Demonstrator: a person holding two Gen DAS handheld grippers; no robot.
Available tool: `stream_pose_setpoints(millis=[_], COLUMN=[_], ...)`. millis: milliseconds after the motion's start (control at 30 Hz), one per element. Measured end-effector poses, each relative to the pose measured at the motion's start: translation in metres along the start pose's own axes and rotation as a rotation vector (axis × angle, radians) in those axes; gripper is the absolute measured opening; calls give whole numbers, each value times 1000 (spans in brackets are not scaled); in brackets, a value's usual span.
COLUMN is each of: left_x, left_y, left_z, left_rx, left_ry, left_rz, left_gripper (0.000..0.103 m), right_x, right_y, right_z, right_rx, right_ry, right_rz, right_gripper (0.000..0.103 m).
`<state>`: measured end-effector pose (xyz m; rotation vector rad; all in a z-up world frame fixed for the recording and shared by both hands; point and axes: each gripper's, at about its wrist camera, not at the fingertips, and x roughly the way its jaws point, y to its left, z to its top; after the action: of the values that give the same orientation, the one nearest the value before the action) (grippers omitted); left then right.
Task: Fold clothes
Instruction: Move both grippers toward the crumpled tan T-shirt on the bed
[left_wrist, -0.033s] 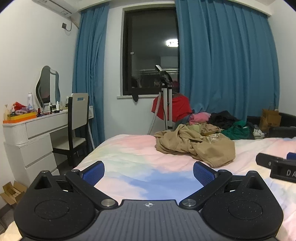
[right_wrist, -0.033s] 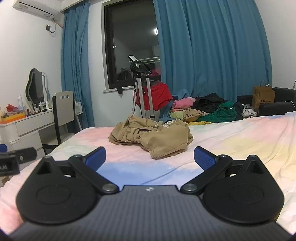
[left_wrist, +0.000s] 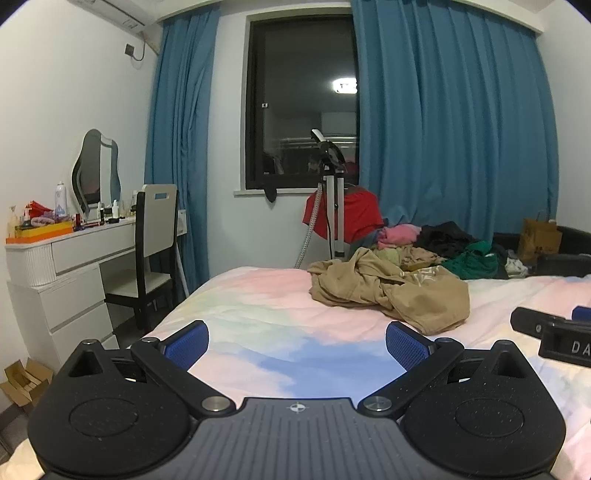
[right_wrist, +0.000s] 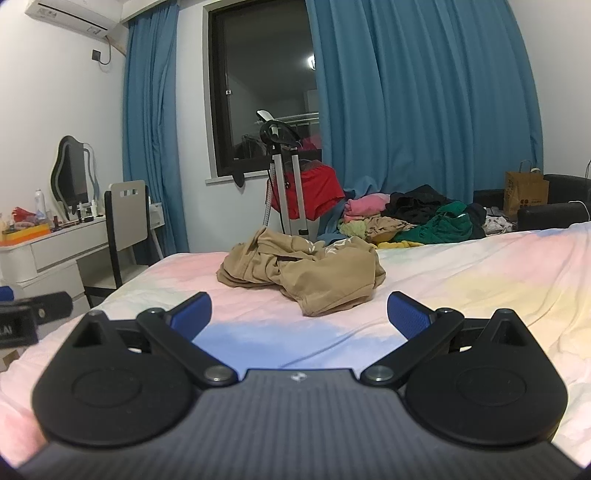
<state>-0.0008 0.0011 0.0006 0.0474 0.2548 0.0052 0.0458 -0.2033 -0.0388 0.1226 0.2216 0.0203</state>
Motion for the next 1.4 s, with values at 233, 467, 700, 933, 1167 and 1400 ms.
stream_pose_setpoints(millis=[233, 467, 700, 933, 1167, 1400], left_x=[-4, 3, 1, 0, -7, 4], left_y=[6, -5, -2, -1, 5, 11], left_z=[2, -1, -2, -4, -5, -6], left_rx=[-8, 1, -19, -23, -46, -86], left_ry=[6, 14, 11, 13, -12, 39], left_rz=[-11, -6, -20, -50, -126, -116], left_gripper=[103, 103, 103, 103, 103, 103], right_x=[3, 2, -8, -12, -16, -17], right_y=[-1, -1, -3, -14, -9, 6], right_z=[-6, -9, -3, 3, 7, 46], right_rx=[-2, 3, 6, 125, 136, 55], right_ry=[-5, -15, -40, -26, -13, -25], right_rz=[-5, -20, -53, -14, -23, -70], right_gripper=[103, 103, 103, 103, 103, 103])
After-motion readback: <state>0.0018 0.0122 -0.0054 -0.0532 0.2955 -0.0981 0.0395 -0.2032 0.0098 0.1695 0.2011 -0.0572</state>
